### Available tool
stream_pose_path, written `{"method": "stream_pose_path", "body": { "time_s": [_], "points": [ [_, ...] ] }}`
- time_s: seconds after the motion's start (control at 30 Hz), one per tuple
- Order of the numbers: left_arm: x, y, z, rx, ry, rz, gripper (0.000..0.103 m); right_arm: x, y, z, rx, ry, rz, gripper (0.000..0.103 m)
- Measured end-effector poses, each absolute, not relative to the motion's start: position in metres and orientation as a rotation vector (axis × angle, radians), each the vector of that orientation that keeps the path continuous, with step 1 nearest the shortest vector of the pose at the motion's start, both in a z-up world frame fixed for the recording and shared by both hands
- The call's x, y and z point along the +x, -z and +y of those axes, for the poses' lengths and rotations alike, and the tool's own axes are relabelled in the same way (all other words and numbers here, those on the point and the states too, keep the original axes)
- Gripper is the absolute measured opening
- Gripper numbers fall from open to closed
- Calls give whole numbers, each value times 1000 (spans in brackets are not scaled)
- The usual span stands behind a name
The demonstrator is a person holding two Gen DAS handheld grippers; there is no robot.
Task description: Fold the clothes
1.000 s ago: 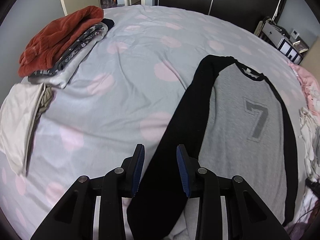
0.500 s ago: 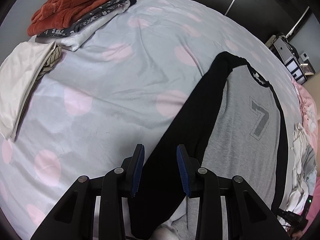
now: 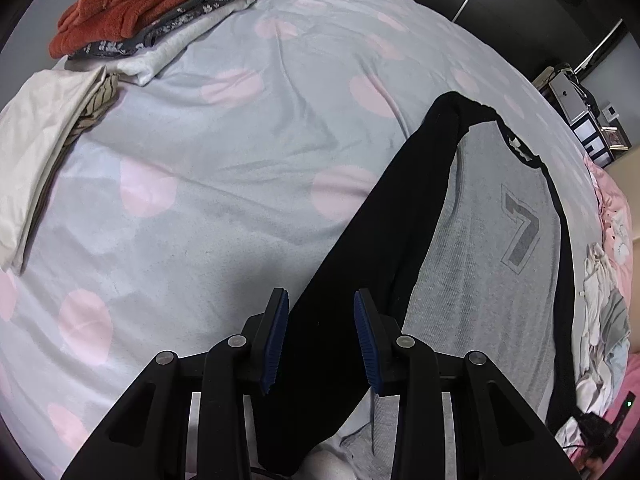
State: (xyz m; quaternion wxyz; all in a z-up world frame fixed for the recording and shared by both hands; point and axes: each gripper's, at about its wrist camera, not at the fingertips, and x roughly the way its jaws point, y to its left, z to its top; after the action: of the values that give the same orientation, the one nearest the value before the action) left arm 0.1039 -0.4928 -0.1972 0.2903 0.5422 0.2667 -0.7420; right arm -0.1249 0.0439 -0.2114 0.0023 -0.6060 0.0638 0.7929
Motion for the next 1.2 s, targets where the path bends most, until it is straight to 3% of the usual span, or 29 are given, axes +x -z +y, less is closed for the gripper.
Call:
{"method": "stream_pose_path", "body": {
  "time_s": [0.3, 0.5, 0.7, 0.77, 0.83, 0.87, 1.2],
  "points": [
    [92, 230, -490, 1651, 1910, 795, 36, -141, 185, 90, -1492, -2486, 321, 3],
    [86, 256, -489, 1786, 1781, 779, 42, -149, 205, 106, -1659, -2399, 398, 5],
    [83, 265, -489, 1814, 1737, 761, 41, -129, 176, 93, -1540, -2539, 410, 14],
    [83, 263, -490, 1799, 1736, 753, 31, -133, 171, 84, -1538, -2577, 363, 14],
    [84, 259, -491, 1777, 1750, 755, 12, -135, 170, 75, -1548, -2601, 320, 14],
    [84, 256, -491, 1761, 1768, 762, 9, -134, 168, 71, -1549, -2614, 304, 14],
    [95, 187, -526, 1354, 1915, 698, 7, -131, 183, 54, -1568, -2697, 244, 14]
  ]
}}
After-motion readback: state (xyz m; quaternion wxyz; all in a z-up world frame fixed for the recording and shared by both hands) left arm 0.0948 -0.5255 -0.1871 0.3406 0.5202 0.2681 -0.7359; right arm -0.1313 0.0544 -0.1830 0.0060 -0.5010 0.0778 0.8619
